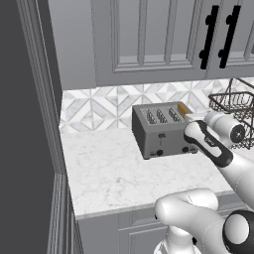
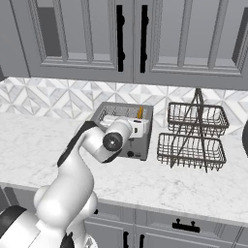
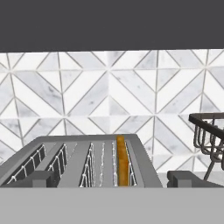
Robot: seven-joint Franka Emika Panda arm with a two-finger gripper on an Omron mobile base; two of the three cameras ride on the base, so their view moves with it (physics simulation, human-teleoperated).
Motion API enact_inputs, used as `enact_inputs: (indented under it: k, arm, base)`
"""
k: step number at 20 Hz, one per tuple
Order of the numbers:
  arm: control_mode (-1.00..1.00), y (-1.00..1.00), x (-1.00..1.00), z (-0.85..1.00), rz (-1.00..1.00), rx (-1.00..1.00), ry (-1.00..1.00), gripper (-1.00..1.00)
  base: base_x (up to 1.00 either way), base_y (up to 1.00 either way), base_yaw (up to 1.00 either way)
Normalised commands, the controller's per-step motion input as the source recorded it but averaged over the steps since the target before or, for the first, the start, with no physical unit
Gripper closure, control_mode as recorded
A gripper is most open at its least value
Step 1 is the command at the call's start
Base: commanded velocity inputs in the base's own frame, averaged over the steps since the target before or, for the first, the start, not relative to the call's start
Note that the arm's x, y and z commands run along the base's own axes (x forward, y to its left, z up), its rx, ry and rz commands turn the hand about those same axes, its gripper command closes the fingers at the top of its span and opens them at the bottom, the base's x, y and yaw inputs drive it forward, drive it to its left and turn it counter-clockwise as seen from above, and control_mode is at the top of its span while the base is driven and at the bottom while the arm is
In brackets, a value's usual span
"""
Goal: Start the toaster. Once the lever pops up, take the bread to the plate on the dining counter.
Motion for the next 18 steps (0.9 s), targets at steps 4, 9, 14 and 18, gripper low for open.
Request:
enact_inputs:
  k: [4, 9, 14, 18]
  arm:
    - [-1.00, 0.00, 0.00, 0.00, 0.00, 0.00, 0.00, -1.00]
    - [-1.00, 0.00, 0.00, 0.00, 0.00, 0.00, 0.00, -1.00]
    - [-1.00, 0.00, 0.00, 0.00, 0.00, 0.00, 0.00, -1.00]
    - [-1.00, 0.00, 0.00, 0.00, 0.00, 0.00, 0.00, -1.00]
  base:
    - [0.00, 0.00, 0.00]
    - [0.00, 0.00, 0.00]
    - [0.00, 0.00, 0.00]
    - [0.00, 0.00, 0.00]
